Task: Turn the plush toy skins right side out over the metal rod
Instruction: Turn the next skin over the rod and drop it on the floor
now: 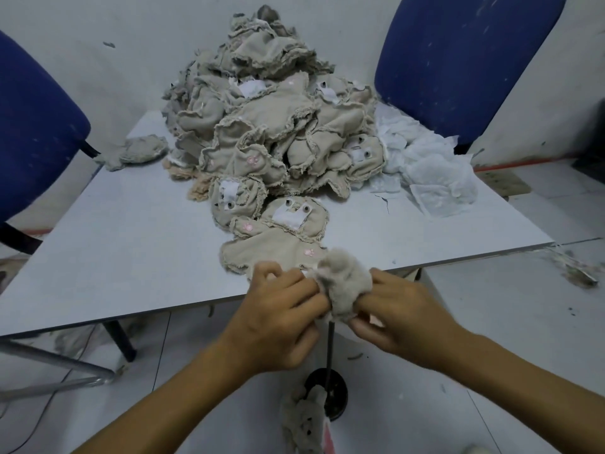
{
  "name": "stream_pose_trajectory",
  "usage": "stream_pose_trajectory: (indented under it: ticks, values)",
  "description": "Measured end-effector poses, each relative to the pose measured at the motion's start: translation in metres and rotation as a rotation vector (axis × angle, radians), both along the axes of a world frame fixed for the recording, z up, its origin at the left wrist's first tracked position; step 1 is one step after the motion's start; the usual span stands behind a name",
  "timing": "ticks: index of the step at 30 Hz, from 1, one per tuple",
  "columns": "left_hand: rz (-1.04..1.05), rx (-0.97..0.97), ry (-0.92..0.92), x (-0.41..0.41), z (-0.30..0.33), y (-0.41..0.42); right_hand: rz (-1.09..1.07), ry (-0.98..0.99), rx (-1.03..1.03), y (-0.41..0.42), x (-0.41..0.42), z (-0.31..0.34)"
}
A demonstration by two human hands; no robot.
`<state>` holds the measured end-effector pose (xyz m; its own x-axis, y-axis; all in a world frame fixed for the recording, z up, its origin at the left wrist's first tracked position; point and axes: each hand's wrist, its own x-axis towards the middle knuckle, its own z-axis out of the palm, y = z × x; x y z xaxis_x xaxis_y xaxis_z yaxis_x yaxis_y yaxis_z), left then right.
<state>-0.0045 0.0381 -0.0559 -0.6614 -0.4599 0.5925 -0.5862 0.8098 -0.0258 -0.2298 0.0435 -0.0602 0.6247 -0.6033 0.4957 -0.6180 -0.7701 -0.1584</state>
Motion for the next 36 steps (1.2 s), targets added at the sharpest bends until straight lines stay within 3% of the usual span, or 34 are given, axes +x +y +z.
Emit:
stream_pose_trajectory:
  ticks: [5,8,10,13,18,23,27,31,34,36]
  values:
    - [-0.115,0.144,0.297,-0.009,0.068,-0.028,-0.170,-0.517,0.117,-0.021,0.013,0.057]
    - [-0.161,0.573,0.534,-0.016,0.082,-0.045,-0.251,-0.705,0.288,-0.044,0.019,0.070]
    - [-0.206,0.888,0.679,-0.017,0.080,-0.055,-0.231,-0.788,0.407,-0.056,0.020,0.069]
    - [-0.236,1.080,0.740,-0.016,0.071,-0.067,-0.192,-0.880,0.568,-0.064,0.022,0.062]
    - [-0.290,1.438,0.805,-0.009,0.063,-0.073,-0.251,-0.830,0.581,-0.067,0.022,0.055]
    - [-0.176,1.241,0.867,-0.023,0.062,-0.072,-0.206,-0.845,0.706,-0.065,0.026,0.056]
    - [0.024,0.995,0.932,-0.026,0.061,-0.076,0.035,-0.930,1.021,-0.063,0.022,0.060]
    - [0.267,0.760,1.028,-0.037,0.050,-0.077,0.254,-0.839,1.229,-0.065,0.011,0.060]
    - [0.412,0.580,0.965,-0.046,0.043,-0.076,0.215,-0.781,1.193,-0.066,0.008,0.057]
    - [0.426,0.606,0.922,-0.046,0.043,-0.077,0.134,-0.801,1.093,-0.067,0.009,0.055]
